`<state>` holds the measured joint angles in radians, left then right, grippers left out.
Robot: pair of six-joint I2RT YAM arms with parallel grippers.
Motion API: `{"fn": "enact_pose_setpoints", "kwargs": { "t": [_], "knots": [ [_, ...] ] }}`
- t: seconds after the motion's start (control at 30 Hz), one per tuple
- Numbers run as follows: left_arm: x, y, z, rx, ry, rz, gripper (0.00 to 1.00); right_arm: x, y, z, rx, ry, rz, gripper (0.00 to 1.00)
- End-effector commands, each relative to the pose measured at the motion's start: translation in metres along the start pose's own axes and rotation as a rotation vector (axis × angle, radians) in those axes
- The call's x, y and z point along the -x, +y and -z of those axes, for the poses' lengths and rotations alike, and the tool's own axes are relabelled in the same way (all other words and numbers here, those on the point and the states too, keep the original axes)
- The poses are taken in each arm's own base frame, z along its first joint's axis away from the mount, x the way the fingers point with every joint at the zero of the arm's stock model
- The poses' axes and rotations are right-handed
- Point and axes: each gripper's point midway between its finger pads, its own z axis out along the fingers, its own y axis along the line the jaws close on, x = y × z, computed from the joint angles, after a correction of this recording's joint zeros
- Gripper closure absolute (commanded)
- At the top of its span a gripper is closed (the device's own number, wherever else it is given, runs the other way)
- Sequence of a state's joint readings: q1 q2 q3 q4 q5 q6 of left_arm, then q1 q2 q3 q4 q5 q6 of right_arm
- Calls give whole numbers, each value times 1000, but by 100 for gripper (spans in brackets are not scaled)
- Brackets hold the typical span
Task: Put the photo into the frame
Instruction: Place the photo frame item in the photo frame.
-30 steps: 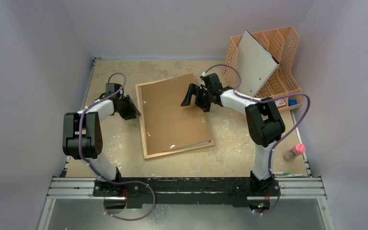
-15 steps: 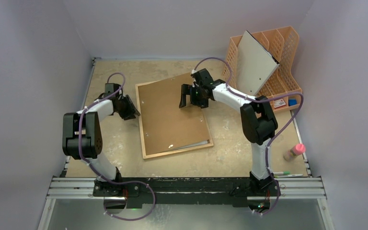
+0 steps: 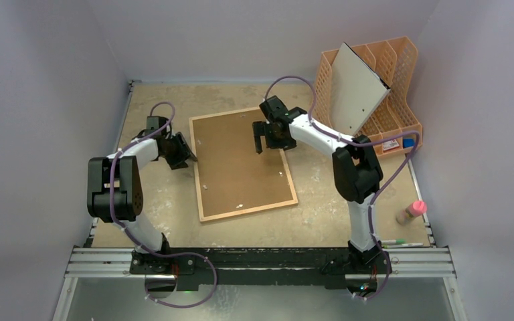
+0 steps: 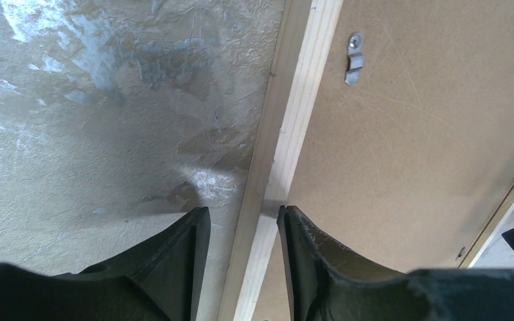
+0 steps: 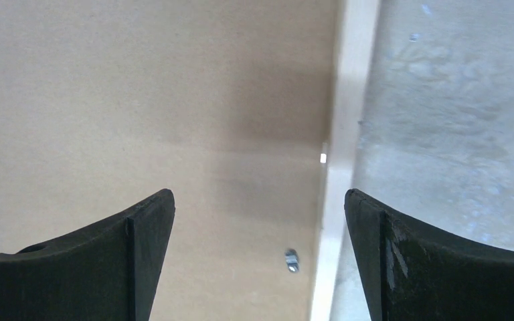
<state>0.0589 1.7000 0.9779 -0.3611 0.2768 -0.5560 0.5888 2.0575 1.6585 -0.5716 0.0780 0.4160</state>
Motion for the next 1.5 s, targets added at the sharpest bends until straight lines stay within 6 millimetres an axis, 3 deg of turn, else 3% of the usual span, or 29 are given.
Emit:
{"fn": "enact_pose_setpoints", "kwargs": {
  "t": [0.0, 0.1, 0.27, 0.5, 0.7, 0.9, 1.1, 1.33, 1.47],
  "knots": [
    [14, -4, 5, -14, -32, -21, 52, 19, -26, 29, -148, -66, 28, 1],
    [14, -6, 6, -22, -33, -27, 46, 33, -33, 40, -154, -118, 13, 1],
    [10, -11, 4, -62, -10, -38, 45, 31, -30, 25, -78, -116, -15, 1],
    [0, -8, -2, -66, 34, -43, 47, 13, -26, -2, 34, -57, -52, 2],
    [-9, -5, -7, -71, 68, -37, 52, -5, -24, -1, 83, -21, 4, 9],
    [-13, -5, -12, -82, 93, -33, 57, -28, -34, -6, 61, 33, 37, 22],
    [-16, 0, -11, -61, 92, -33, 60, -47, -42, 12, 39, 45, 36, 13],
    [-21, 4, -12, -53, 93, -25, 63, -75, -52, 16, 9, 102, 45, 15],
    [-21, 5, -13, -52, 94, -23, 64, -78, -50, 11, 8, 112, 47, 17]
  ]
}}
